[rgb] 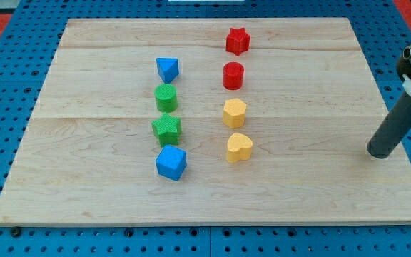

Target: Slide red star a bit left

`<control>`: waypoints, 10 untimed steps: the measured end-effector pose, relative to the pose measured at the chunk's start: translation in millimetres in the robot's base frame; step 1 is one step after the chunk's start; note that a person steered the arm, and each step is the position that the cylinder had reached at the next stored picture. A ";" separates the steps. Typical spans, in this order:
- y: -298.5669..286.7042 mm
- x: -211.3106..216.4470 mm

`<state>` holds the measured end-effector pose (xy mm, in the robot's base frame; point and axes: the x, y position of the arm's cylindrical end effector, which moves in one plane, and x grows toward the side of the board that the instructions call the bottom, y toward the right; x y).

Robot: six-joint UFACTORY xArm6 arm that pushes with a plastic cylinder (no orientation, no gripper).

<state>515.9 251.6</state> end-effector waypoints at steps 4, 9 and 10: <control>-4.5 25.8; -64.1 -213.9; -111.3 -237.0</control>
<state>278.9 140.3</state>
